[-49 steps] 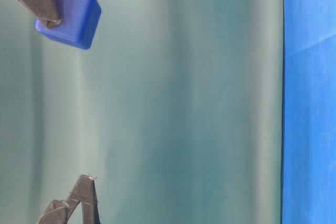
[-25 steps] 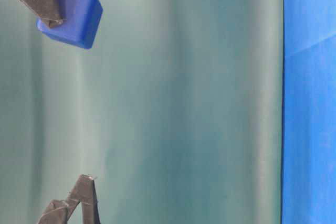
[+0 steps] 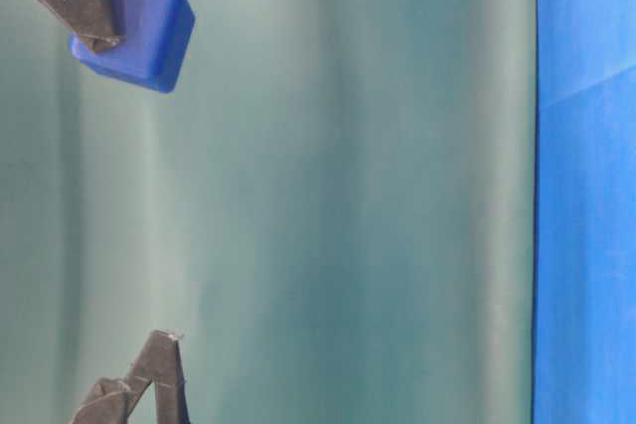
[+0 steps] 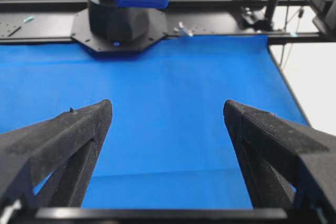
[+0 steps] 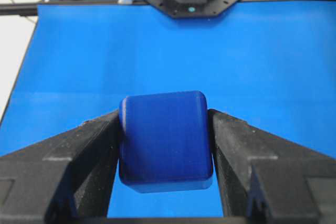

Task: Handover the blue block to the right arm after grasping it with the left arm, then place it in the designated position.
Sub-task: 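Rotate the right gripper downward and lower the cube to the table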

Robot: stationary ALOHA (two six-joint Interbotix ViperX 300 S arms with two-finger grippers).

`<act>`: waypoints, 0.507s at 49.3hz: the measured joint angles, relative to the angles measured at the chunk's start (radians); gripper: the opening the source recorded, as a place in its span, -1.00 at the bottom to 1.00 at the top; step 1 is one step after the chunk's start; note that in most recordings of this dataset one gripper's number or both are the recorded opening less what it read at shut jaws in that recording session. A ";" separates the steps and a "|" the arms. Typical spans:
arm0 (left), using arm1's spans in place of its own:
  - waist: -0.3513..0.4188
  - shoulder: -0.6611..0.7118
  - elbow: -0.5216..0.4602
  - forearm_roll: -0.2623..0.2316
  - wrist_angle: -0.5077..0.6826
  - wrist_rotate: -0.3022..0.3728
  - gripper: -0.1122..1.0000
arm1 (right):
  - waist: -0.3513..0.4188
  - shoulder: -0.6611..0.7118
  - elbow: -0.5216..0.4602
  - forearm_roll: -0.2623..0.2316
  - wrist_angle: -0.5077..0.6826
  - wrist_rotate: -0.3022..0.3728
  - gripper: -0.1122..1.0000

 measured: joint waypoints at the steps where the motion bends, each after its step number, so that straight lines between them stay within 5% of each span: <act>1: 0.000 0.000 0.000 0.002 0.000 0.000 0.86 | 0.002 0.000 0.000 0.000 0.002 0.000 -0.01; 25: 0.000 0.000 0.000 0.002 0.000 -0.002 0.86 | 0.034 0.021 -0.014 0.018 0.204 0.005 -0.01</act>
